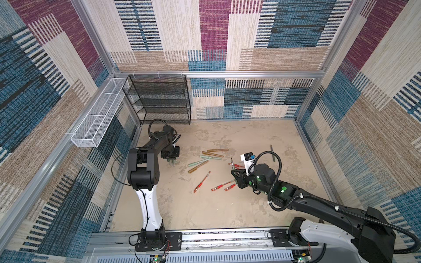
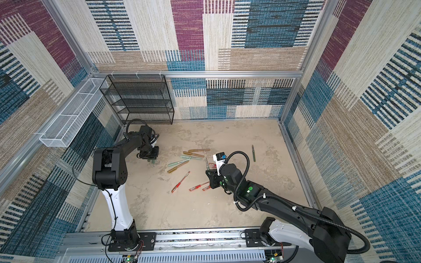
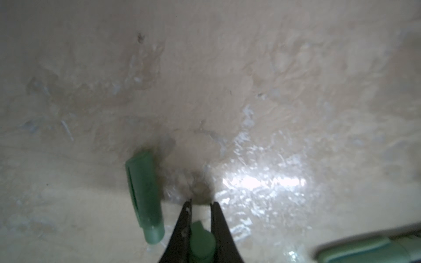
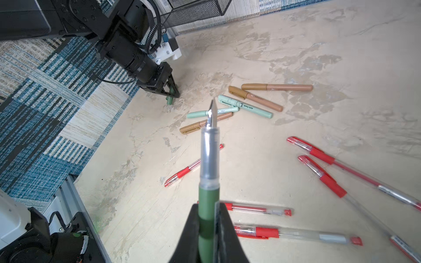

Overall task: Open the pen caps
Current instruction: 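Drop the green cap with the left gripper while the right gripper carries the pen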

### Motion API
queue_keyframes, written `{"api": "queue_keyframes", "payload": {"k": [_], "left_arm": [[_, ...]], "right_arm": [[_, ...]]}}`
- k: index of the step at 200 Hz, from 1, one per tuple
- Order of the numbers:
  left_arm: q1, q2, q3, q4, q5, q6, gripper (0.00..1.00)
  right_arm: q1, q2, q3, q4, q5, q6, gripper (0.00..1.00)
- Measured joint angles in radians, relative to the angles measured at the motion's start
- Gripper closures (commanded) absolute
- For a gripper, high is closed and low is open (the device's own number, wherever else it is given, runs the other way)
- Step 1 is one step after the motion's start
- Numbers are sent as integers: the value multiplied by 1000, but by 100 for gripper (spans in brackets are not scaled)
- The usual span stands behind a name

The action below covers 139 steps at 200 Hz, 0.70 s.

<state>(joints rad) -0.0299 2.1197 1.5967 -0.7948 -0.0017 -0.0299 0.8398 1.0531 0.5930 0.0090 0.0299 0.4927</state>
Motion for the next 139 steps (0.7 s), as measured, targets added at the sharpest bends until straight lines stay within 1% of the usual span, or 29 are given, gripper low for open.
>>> {"api": "queue_keyframes", "payload": {"k": [32, 67, 111, 139], "left_arm": [[-3, 33, 46, -39, -23, 6, 84], [-3, 40, 62, -53, -39, 7, 73], [-4, 38, 79, -62, -44, 7, 70], [-9, -4, 79, -72, -36, 6, 68]], "right_arm": [[-9, -31, -12, -31, 8, 0, 97], [-13, -40, -13, -43, 15, 0, 97], [-16, -54, -14, -60, 16, 0, 96], [-19, -66, -15, -66, 20, 0, 96]]}}
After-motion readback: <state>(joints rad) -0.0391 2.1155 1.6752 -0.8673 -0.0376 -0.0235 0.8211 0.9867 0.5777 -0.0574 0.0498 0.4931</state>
